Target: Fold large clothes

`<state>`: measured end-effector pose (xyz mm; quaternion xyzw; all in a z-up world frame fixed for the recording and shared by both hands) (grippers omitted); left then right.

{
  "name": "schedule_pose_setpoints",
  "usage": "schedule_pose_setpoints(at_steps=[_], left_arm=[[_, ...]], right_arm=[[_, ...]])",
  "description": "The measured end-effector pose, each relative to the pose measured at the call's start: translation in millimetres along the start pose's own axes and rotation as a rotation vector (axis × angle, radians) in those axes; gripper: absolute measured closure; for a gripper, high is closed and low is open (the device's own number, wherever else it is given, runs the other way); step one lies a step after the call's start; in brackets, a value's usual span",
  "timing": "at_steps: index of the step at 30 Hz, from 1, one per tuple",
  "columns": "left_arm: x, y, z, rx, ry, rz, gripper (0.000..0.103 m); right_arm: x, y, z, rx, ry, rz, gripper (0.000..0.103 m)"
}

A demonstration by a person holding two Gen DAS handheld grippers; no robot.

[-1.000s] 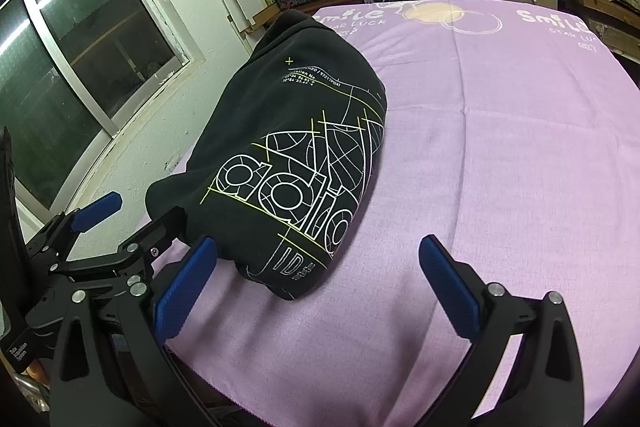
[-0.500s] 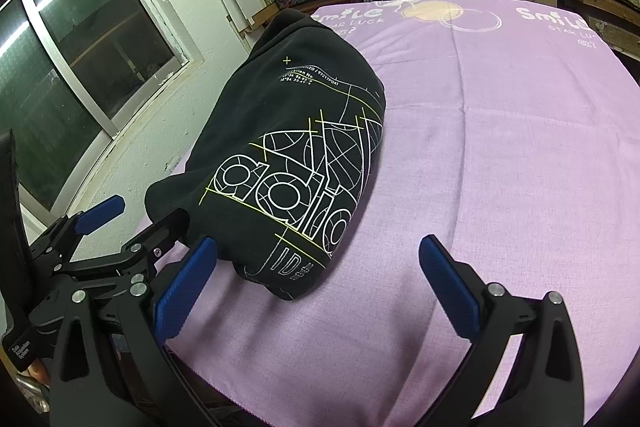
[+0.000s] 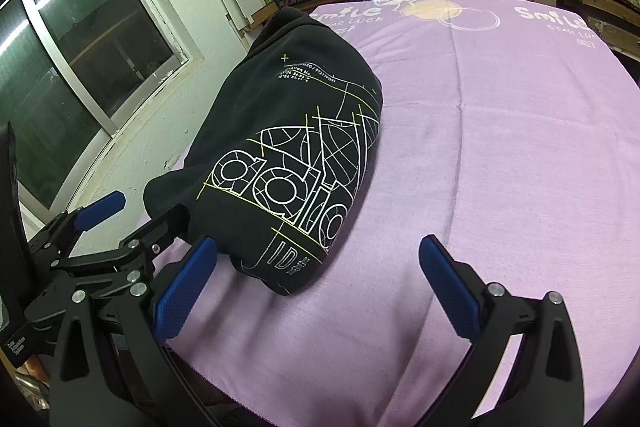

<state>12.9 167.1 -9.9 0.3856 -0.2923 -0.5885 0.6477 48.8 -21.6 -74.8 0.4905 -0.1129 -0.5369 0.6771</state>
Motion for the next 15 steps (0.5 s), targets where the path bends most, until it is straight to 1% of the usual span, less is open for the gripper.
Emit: schedule_pose_setpoints(at_steps=[2, 9, 11, 15], left_arm=[[0.8, -0.3, 2.0, 0.011, -0.006, 0.002, 0.003], [-1.7, 4.0, 6.1, 0.039, 0.021, 0.014, 0.003], [-2.4, 4.2, 5.6, 0.034, 0.036, 0.015, 0.003], [-3.4, 3.4, 3.3, 0.023, 0.037, 0.016, 0.003]], right_arm=[[1.4, 0.7, 0.6, 0.002, 0.004, -0.009, 0.004], [3.6, -0.3, 2.7, 0.004, 0.003, -0.012, 0.004], [4.0, -0.2, 3.0, 0.006, 0.002, -0.013, 0.004], [6.6, 0.2, 4.9, 0.012, 0.003, -0.027, 0.004]])
Point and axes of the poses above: each gripper's, at about its wrist camera, not at the fingertips, and z roughly against the way its jaws point, x to its right, y to its top, the point moved 3 cm from there along -z, roughly the way its jaws point, and after that the axes turned 14 degrees about x, right-handed, at the moved point
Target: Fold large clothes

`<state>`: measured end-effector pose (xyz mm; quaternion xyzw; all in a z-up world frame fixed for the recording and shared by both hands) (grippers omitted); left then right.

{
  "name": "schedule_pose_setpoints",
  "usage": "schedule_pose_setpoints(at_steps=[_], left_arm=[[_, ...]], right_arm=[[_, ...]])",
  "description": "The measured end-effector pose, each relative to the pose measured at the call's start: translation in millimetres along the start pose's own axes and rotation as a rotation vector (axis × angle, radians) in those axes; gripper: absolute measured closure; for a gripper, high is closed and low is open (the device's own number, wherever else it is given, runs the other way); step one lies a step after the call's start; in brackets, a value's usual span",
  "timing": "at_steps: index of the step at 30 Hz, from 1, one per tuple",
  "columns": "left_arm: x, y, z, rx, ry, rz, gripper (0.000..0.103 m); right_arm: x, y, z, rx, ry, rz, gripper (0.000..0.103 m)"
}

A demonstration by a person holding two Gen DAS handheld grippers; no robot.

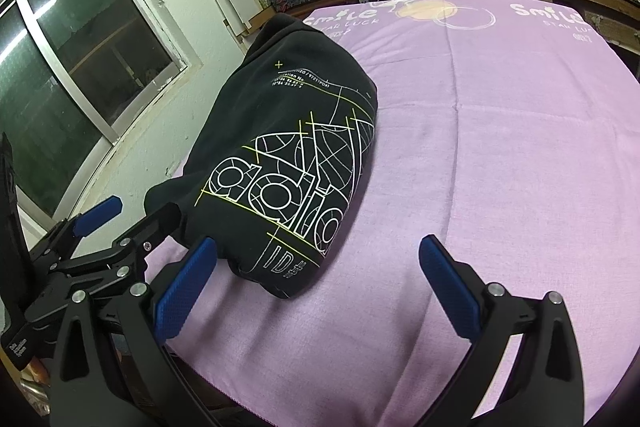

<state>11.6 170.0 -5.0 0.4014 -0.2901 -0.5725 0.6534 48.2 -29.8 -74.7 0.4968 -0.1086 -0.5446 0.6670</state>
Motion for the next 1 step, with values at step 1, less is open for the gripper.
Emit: schedule_pose_setpoints(at_steps=[1], left_arm=[[-0.2, 0.1, 0.1, -0.001, 0.003, 0.000, 0.003]], right_arm=[[0.6, 0.0, 0.6, 0.002, -0.001, -0.003, 0.004]])
Point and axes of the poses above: each gripper's, at about its wrist camera, not at the fingertips, and z roughly against the way its jaws point, x to its right, y to its top, the point moved 3 cm from there along -z, roughly the way its jaws point, and after that the axes turned 14 degrees about x, right-handed, at the moved point
